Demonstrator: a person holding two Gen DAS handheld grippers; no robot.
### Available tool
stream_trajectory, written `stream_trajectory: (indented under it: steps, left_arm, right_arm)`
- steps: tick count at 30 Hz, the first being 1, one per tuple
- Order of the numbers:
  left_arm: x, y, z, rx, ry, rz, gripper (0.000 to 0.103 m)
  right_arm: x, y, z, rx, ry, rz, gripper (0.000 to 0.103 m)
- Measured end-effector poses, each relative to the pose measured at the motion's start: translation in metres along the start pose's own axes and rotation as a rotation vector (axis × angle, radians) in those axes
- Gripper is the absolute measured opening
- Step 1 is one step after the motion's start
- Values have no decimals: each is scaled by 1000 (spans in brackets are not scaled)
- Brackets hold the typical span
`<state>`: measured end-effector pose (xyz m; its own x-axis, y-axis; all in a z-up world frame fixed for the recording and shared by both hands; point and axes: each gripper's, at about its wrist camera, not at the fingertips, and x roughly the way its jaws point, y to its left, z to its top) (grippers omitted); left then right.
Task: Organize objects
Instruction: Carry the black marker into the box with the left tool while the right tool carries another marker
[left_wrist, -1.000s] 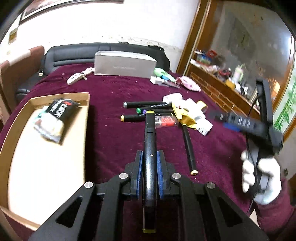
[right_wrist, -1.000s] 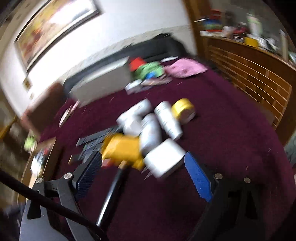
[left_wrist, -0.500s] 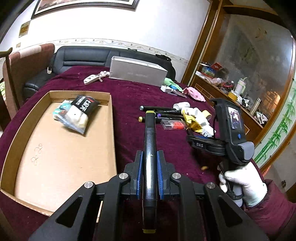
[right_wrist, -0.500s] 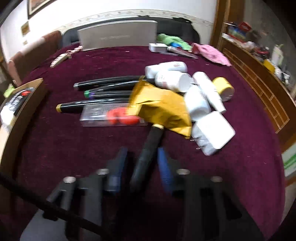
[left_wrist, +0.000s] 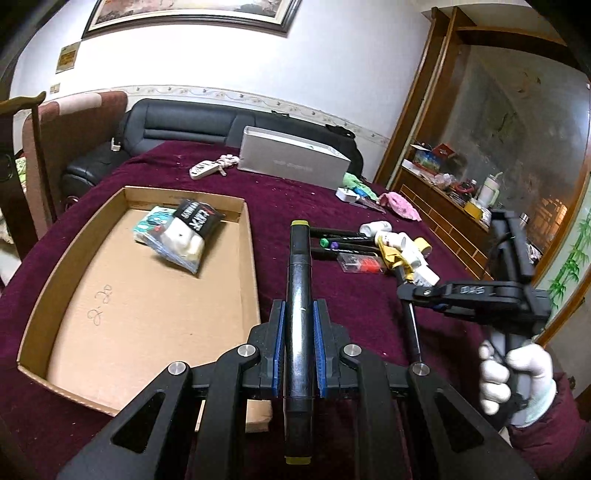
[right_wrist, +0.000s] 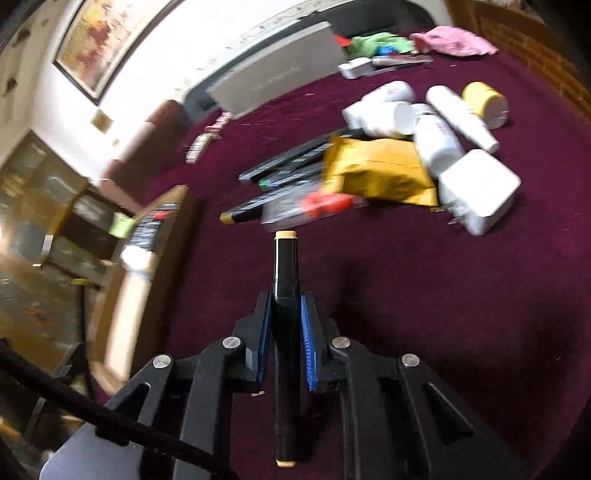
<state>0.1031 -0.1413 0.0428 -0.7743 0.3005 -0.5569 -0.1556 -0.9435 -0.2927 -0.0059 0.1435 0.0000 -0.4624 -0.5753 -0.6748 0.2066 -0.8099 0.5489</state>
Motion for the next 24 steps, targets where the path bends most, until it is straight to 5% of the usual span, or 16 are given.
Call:
stream_trajectory:
  steps: [4, 16, 24]
  left_arm:
    - [-10, 8, 2, -12, -23, 29, 12]
    - [-24, 76, 35, -35, -80, 196, 12]
    - [33, 124, 74, -4, 29, 290, 12]
  right_arm:
    - [-8, 39, 4, -58, -17, 110, 13]
    - [25, 143, 29, -249, 30, 202, 13]
    - [107, 169, 48, -257, 143, 88, 13]
